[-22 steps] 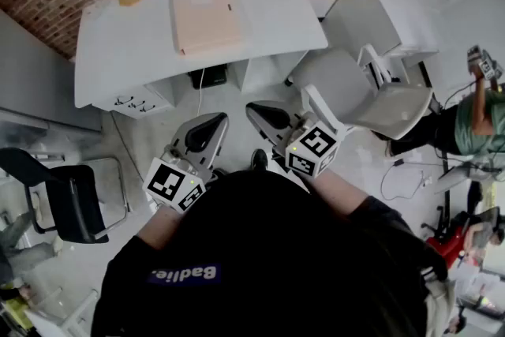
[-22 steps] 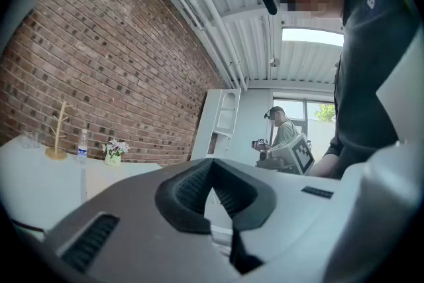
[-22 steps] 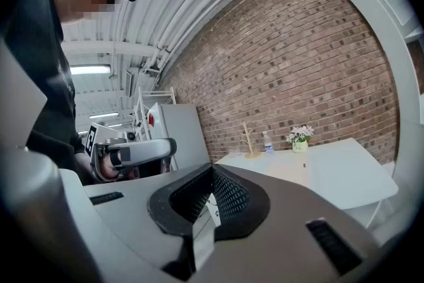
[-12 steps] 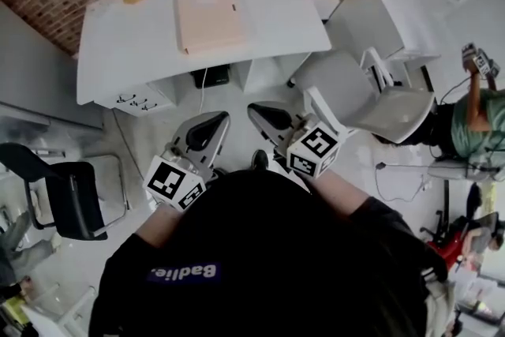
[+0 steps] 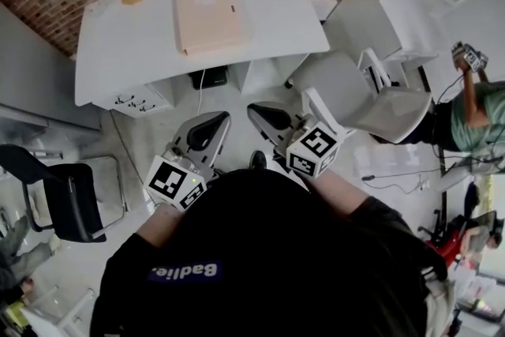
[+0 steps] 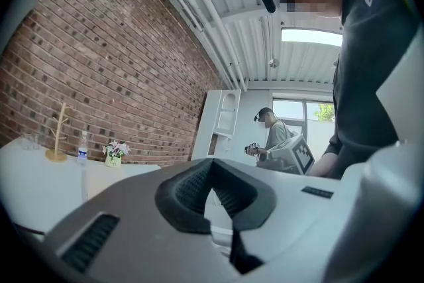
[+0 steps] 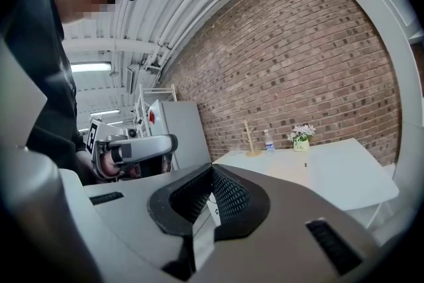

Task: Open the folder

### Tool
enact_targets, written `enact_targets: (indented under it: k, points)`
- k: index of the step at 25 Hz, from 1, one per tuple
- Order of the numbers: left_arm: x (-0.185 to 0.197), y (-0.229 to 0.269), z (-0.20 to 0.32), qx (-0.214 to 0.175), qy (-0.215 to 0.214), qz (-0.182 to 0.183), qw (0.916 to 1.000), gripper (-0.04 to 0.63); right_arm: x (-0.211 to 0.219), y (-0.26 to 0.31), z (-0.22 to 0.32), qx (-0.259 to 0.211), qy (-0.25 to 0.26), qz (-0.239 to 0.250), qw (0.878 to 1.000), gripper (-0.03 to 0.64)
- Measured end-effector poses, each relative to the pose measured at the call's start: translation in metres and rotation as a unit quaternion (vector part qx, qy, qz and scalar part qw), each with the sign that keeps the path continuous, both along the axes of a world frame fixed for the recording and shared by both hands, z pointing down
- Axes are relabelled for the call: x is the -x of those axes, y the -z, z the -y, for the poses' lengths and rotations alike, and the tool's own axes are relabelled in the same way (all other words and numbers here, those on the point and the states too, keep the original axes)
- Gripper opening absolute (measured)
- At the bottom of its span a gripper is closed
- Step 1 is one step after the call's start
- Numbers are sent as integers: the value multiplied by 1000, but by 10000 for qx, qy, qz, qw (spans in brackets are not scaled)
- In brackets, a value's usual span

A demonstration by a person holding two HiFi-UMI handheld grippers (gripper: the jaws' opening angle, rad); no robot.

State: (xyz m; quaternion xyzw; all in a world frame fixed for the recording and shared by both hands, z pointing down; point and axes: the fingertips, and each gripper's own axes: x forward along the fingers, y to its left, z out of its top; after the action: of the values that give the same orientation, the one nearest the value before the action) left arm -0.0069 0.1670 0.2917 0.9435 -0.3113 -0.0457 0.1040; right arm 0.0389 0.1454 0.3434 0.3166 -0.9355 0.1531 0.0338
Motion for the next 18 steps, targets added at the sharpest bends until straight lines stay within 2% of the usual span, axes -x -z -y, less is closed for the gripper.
enact_targets:
  k: [11,18]
  points:
    - [23,-9,1,80,21,-223,9997,2,14,-4,1,81,-157,-208,9996,28]
    - [31,-28,13,267,125,-217,9993,2,4,-18,13,235,-398,-294,9985,28]
